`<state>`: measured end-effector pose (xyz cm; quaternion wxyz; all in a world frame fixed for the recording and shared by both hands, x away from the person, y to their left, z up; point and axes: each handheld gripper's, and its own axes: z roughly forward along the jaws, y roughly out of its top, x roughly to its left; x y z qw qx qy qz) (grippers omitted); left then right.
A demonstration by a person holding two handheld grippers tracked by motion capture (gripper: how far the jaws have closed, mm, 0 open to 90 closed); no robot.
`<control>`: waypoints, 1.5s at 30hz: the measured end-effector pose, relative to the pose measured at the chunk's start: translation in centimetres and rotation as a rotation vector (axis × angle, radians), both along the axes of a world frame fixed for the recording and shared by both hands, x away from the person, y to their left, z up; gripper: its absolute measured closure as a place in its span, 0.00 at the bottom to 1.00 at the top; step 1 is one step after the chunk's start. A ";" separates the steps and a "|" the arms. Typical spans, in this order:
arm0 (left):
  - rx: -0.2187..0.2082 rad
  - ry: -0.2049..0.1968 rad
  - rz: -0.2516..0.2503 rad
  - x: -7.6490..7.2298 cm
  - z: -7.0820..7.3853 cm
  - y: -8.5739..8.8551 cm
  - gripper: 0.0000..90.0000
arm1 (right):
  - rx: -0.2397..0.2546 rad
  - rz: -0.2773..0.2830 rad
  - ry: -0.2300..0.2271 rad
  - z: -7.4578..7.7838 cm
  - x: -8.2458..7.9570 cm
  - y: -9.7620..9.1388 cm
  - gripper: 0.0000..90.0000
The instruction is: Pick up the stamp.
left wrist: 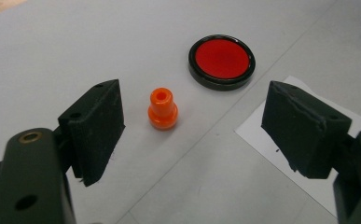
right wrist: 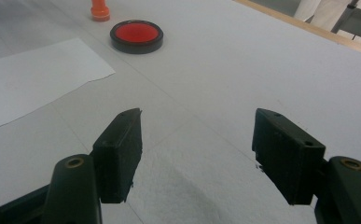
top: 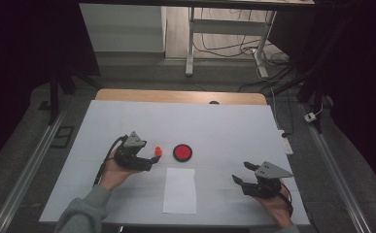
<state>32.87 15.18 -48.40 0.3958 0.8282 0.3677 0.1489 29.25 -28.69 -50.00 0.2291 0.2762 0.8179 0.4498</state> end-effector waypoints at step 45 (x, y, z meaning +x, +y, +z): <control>0.080 -0.011 0.015 3.3 -3.8 -1.9 0.52 | -0.025 0.002 0.028 -0.8 0.1 0.3 0.37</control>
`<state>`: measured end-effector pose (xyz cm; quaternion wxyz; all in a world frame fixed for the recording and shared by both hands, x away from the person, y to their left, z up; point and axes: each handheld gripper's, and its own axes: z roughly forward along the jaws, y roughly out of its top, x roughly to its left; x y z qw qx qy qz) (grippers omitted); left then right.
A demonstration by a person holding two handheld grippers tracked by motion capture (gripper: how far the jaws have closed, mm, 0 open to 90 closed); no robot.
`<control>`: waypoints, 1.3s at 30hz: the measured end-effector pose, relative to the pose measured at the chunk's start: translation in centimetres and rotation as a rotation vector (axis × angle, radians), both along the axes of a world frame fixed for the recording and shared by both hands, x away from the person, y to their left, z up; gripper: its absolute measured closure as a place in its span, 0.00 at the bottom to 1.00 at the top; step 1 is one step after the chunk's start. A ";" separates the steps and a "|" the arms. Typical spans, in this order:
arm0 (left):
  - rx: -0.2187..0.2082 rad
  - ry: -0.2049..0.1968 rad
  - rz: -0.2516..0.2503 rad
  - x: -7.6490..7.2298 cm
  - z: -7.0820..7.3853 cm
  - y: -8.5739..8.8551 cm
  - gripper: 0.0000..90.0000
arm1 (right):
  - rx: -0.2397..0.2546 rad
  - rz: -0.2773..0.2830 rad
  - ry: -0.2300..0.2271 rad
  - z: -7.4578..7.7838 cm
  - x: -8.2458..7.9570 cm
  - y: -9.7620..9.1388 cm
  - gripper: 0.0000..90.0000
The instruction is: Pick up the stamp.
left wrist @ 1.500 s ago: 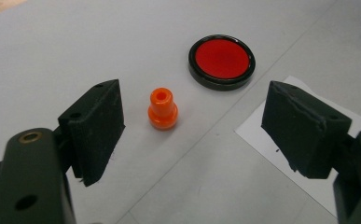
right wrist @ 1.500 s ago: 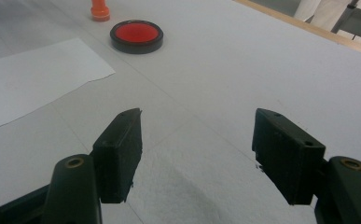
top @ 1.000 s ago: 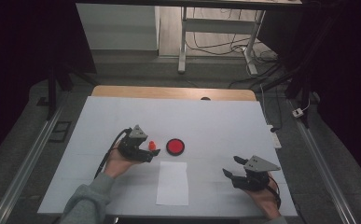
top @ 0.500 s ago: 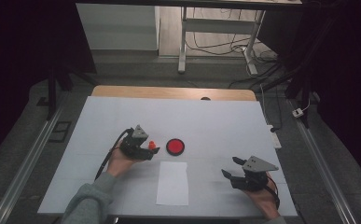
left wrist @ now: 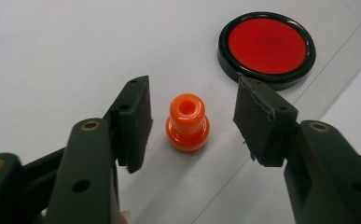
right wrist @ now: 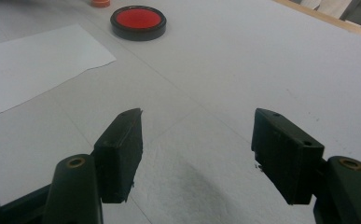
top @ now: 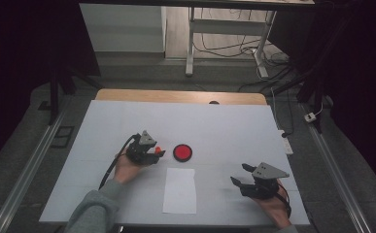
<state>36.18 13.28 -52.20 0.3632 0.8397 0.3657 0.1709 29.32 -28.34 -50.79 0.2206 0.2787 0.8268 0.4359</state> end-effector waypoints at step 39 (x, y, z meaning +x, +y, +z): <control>-0.045 -0.024 -0.026 -0.4 0.6 0.4 0.80 | -0.001 -0.007 -0.009 0.1 0.0 -0.2 0.37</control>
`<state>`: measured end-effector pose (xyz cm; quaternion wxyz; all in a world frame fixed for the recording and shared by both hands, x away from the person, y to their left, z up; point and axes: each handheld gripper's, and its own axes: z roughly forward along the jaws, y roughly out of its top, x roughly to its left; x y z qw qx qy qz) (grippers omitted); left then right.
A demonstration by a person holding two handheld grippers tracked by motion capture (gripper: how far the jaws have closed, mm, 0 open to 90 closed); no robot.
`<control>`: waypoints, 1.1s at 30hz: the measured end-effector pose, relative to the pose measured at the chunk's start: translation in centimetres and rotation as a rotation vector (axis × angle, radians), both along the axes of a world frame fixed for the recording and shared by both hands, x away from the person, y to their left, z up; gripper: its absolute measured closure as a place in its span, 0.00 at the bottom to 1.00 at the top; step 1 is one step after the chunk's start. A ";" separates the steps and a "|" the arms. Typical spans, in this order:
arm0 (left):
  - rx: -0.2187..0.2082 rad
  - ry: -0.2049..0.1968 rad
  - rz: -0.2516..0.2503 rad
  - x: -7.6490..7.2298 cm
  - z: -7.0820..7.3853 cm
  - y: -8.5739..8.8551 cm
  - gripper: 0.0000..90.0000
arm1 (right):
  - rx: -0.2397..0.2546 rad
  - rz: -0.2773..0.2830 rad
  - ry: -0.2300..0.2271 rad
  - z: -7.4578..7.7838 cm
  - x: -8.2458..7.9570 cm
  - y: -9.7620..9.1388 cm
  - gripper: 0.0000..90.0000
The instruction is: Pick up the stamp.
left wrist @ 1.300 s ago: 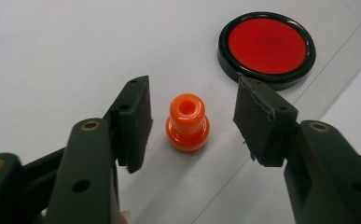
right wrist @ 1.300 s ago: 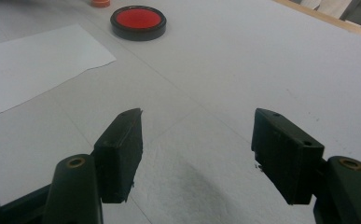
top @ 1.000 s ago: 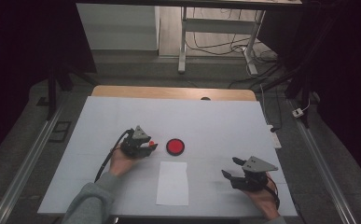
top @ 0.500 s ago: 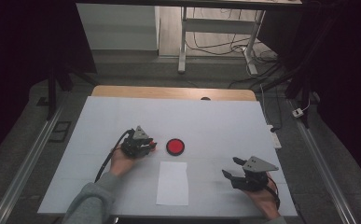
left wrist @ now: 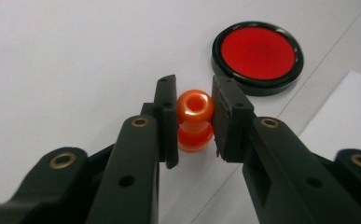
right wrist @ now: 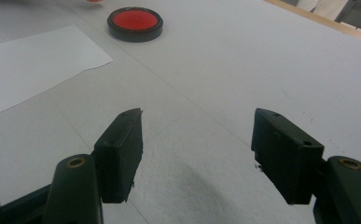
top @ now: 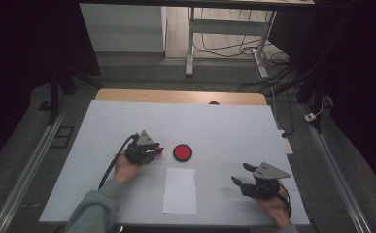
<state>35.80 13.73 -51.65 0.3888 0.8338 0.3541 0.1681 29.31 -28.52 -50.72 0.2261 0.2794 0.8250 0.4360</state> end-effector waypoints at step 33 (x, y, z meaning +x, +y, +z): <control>-0.076 -0.026 -0.082 -1.8 3.3 0.7 0.80 | 0.001 -0.003 -0.007 -0.1 0.0 0.1 0.37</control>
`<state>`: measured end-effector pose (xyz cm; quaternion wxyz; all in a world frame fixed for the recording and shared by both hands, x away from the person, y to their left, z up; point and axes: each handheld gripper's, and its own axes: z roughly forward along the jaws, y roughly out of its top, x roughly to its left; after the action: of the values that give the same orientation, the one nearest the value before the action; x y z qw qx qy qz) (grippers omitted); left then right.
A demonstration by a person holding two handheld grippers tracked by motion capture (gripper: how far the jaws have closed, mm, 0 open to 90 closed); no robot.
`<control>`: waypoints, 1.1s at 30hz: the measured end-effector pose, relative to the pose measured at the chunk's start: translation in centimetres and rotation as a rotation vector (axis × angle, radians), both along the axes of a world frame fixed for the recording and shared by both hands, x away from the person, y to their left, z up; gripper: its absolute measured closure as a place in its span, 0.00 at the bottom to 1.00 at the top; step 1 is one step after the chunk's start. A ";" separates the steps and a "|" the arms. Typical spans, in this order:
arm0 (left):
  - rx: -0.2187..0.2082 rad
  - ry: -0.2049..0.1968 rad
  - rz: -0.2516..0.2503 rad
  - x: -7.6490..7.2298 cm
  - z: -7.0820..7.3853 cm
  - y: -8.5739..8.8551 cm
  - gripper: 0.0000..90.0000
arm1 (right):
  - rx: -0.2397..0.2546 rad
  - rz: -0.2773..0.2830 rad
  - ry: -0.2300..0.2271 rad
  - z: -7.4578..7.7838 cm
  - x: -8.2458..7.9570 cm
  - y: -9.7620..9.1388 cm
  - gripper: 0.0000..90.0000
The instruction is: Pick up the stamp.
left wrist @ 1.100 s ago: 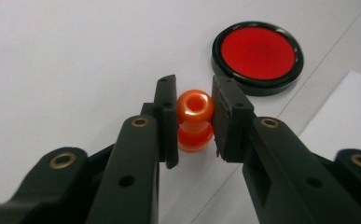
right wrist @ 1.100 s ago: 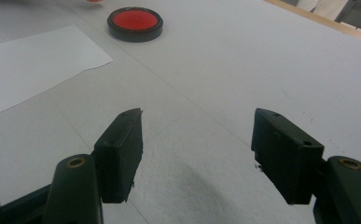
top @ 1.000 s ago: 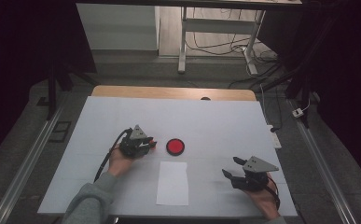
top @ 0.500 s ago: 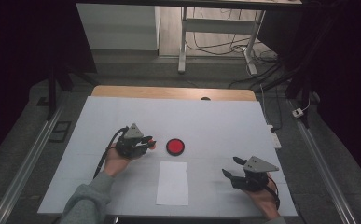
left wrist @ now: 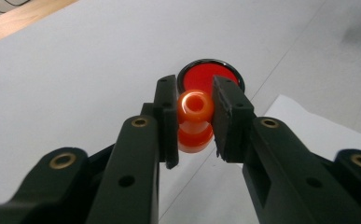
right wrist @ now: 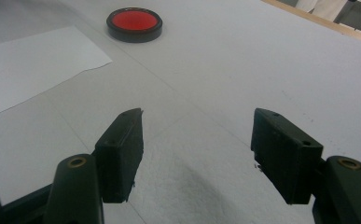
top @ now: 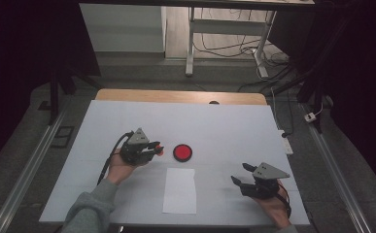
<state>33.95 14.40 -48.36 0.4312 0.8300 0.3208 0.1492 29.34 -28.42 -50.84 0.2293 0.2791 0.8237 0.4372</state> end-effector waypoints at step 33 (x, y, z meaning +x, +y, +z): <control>-0.085 0.019 -0.200 -3.4 2.4 -2.9 0.80 | -0.004 -0.003 -0.006 -0.1 0.0 0.0 0.37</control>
<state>30.52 11.55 -45.99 0.4757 0.8401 0.2465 0.0841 29.31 -28.38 -50.91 0.2328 0.2784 0.8236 0.4360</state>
